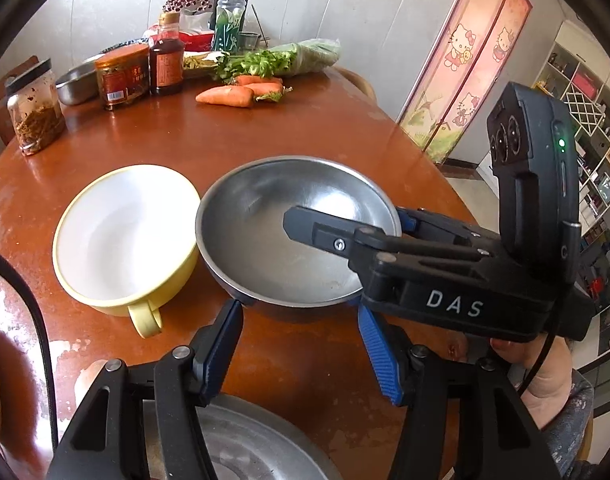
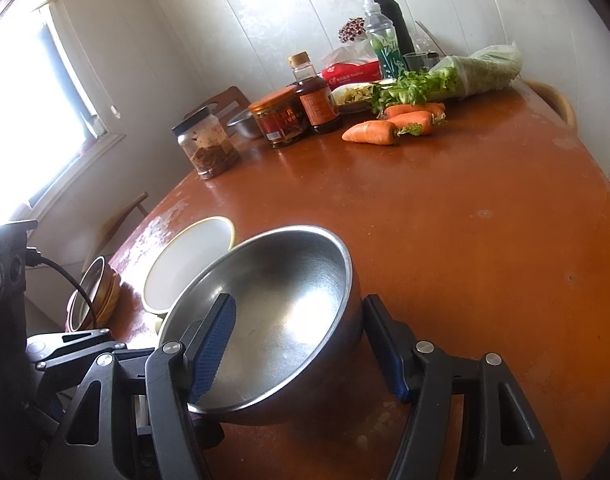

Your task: Organize plates and bowls

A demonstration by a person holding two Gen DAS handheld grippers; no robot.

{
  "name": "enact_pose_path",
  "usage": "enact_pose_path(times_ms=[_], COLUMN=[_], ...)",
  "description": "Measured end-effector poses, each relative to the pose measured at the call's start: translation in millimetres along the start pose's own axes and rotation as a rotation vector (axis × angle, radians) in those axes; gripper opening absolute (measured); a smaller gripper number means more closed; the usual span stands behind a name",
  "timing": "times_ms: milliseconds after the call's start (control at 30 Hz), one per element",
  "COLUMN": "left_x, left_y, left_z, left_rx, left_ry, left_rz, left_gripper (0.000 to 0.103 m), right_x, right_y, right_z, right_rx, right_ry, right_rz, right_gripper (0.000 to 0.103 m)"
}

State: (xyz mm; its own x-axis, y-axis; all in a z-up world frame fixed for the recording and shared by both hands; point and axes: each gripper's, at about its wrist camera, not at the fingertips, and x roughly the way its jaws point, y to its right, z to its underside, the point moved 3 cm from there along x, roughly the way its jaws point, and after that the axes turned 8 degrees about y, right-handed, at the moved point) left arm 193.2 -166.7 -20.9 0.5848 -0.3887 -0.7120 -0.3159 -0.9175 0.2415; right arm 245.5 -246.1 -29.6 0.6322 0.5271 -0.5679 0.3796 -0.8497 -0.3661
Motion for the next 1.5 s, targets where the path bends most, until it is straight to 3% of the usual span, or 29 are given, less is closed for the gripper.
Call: enact_pose_path(times_ms=[367, 600, 900, 1000, 1133, 1233, 1500], left_x=[-8.1, -6.3, -29.7, -21.3, -2.3, 10.1, 12.6], left_y=[10.6, 20.6, -10.5, -20.7, -31.2, -32.1, -27.9], left_z=[11.7, 20.3, -0.3, -6.6, -10.1, -7.8, -8.0], left_rx=[0.073, 0.082, -0.098, -0.158, -0.244, -0.254, -0.243], left_ry=[0.004, -0.008, 0.03, 0.01, -0.031, -0.064, -0.044], left_rz=[-0.012, 0.041, 0.077, 0.053, 0.1, 0.114, 0.11], left_gripper=[0.06, 0.06, 0.061, 0.061, 0.059, 0.049, 0.048], right_x=[-14.4, -34.8, -45.8, -32.5, -12.8, -7.3, -19.0], right_y=[-9.7, -3.3, 8.5, 10.1, 9.8, 8.8, 0.3], right_z=[18.5, 33.4, 7.7, -1.8, -3.3, 3.5, 13.4], right_rx=[-0.012, 0.031, 0.072, 0.055, 0.046, 0.057, -0.006], right_ry=[0.007, 0.022, 0.075, 0.053, 0.007, -0.022, -0.021], right_rz=[0.019, -0.023, -0.009, 0.011, 0.006, -0.007, 0.076], right_gripper=[0.067, 0.067, 0.067, 0.067, 0.065, 0.052, 0.053])
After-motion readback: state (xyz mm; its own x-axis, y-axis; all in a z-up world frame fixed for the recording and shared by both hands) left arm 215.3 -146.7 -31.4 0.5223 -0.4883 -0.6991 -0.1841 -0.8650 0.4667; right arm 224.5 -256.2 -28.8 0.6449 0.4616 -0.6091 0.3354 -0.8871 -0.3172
